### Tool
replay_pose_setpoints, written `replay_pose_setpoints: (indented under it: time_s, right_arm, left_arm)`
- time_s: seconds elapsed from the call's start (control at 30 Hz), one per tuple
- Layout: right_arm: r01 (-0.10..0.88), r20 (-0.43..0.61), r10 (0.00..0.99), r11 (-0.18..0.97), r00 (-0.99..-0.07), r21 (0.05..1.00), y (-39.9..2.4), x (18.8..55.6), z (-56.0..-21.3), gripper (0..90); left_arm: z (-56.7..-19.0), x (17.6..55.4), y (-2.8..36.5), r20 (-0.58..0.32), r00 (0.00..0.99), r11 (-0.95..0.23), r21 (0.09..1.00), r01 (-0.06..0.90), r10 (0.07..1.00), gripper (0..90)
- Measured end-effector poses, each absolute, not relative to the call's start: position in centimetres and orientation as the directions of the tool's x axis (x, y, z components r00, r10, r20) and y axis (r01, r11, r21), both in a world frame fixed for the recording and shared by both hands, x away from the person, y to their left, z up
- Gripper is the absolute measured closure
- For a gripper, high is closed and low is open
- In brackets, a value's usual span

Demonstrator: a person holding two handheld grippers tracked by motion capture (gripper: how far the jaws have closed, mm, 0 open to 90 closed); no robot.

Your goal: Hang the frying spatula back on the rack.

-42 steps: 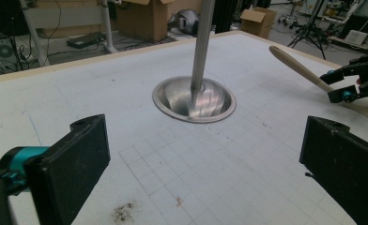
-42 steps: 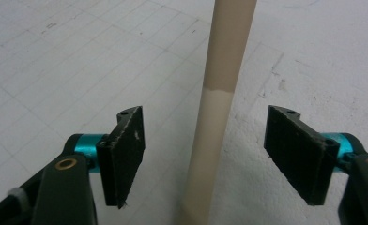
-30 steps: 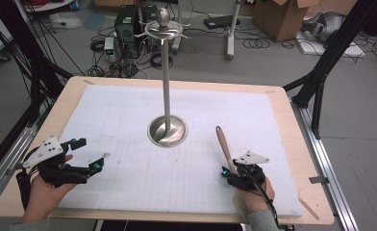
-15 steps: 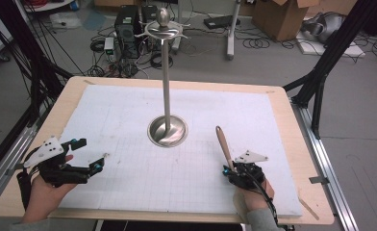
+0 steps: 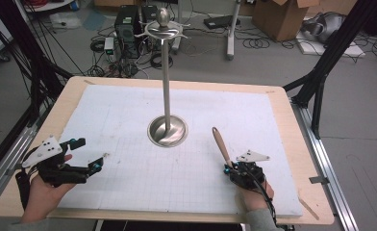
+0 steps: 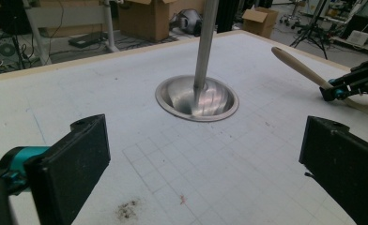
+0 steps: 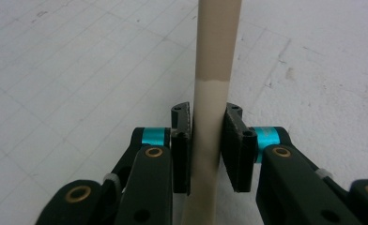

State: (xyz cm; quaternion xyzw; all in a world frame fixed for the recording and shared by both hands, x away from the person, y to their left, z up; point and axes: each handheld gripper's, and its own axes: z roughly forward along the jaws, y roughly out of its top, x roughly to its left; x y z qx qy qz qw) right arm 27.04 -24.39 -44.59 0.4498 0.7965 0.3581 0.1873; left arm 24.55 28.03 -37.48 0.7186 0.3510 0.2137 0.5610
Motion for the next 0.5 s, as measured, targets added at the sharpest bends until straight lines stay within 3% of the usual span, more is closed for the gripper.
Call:
replay_pose_setpoints:
  time_s: [0.5]
  right_arm:
    - [0.576, 0.019, 0.842, 0.353, -0.540, 0.738, -24.48, 26.92, -44.33, 77.2]
  left_arm:
    - [-37.41, 24.43, 27.98, -0.086, 0.663, -0.122, 0.957, 0.261, 0.744, 2.6]
